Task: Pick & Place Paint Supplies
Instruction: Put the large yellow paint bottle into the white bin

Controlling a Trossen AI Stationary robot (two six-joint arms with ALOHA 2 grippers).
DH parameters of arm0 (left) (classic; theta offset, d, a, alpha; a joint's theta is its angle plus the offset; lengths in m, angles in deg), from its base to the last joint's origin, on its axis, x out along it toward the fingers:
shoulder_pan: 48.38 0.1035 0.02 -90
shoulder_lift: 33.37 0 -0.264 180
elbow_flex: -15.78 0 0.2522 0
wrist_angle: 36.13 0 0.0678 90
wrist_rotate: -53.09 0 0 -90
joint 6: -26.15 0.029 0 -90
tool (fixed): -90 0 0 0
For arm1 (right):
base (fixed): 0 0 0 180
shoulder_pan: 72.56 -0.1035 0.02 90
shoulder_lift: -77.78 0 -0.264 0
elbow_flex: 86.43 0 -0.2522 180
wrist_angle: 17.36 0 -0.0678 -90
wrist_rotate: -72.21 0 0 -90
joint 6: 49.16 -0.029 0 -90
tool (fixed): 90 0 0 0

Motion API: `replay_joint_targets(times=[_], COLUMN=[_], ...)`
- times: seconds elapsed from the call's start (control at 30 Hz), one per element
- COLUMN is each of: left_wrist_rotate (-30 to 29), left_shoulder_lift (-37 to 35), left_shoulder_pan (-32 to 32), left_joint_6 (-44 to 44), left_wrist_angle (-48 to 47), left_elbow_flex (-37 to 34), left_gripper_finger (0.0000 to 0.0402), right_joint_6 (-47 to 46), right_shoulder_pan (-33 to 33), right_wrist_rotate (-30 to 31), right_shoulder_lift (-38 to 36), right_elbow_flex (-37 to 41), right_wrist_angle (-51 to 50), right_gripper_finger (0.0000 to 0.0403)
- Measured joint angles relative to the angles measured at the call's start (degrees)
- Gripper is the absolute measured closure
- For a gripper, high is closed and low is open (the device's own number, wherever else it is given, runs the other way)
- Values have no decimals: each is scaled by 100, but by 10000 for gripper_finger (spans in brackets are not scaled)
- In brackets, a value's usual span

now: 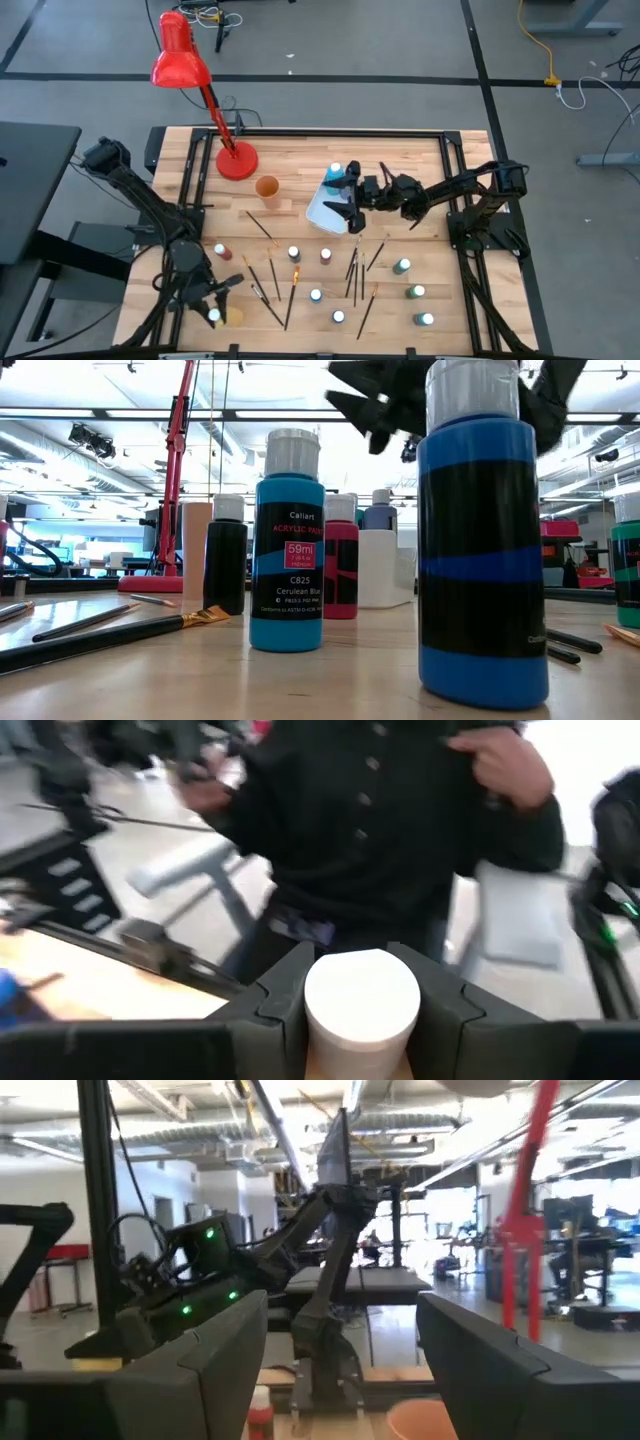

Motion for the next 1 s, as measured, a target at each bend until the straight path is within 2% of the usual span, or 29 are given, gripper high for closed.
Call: replay_joint_targets(times=[0.2, 0.33, 0.4, 0.53, 0.7, 0.87, 1.0], left_wrist_rotate=[-1109, -1876, -2196, -2667, -2945, -2874, -3094], left_shoulder_lift=[-450, -702, -775, -777, -765, -758, -756], left_shoulder_pan=[248, 514, 690, 1148, 1834, 2450, 2965], left_joint_6=[423, 771, 787, 787, 749, 628, 454], left_wrist_angle=[-427, -609, -627, -692, -656, -577, -394], left_elbow_flex=[385, 580, 625, 700, 776, 817, 820], left_gripper_finger=[279, 279, 277, 279, 277, 277, 279], right_joint_6=[59, 933, 1262, 1513, 1589, 1571, 1656], right_shoulder_pan=[-100, -367, -505, -730, -868, -901, -850], right_wrist_rotate=[-778, -809, -814, -840, -817, -26, 271], right_shoulder_lift=[-1, 3, 1, -2, -5, -5, -5], right_elbow_flex=[-1130, -1790, -2059, -2326, -2324, -2324, -2324], right_wrist_angle=[-2515, -4211, -4746, -4978, -5024, -5007, -4931], right_gripper_finger=[144, 144, 143, 129, 95, 75, 73])
